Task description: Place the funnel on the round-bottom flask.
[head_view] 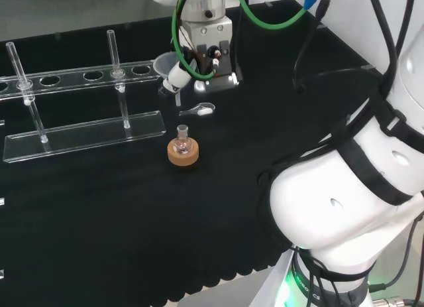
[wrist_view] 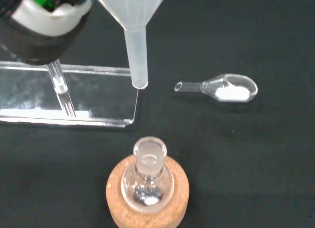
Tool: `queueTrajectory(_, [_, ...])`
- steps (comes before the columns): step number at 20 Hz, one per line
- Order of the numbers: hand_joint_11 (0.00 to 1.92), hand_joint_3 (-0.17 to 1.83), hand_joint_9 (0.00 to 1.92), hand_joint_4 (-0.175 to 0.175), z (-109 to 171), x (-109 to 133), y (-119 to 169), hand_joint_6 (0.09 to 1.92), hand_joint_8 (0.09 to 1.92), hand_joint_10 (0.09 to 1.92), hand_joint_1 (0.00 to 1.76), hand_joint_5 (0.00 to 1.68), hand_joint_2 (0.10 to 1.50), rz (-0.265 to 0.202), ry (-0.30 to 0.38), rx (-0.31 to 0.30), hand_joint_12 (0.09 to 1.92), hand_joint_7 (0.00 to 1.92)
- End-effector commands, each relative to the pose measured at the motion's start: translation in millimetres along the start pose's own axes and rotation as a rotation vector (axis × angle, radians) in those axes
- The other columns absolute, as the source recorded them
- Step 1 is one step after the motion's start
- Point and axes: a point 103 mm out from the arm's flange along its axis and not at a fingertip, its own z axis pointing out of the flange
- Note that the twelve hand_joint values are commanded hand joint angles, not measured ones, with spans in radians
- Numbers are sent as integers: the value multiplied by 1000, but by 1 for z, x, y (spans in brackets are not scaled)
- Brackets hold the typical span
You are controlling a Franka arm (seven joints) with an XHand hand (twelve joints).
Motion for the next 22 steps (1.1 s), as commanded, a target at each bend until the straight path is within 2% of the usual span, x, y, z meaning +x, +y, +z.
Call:
queueTrajectory(1, [680,83,1204,175,22,-2,-1,981,914,643,1016,997,1056,5,17,6,1243,1013])
queueTrajectory(6, [686,79,1205,175,36,-3,-2,982,914,644,1016,997,1058,15,17,3,1241,1013])
queueTrajectory(19, [717,57,1212,175,55,-4,0,982,917,642,1017,996,1069,11,30,11,1214,1015])
queueTrajectory(22, [720,55,1212,175,56,-2,1,982,917,642,1017,996,1070,23,24,10,1213,1015])
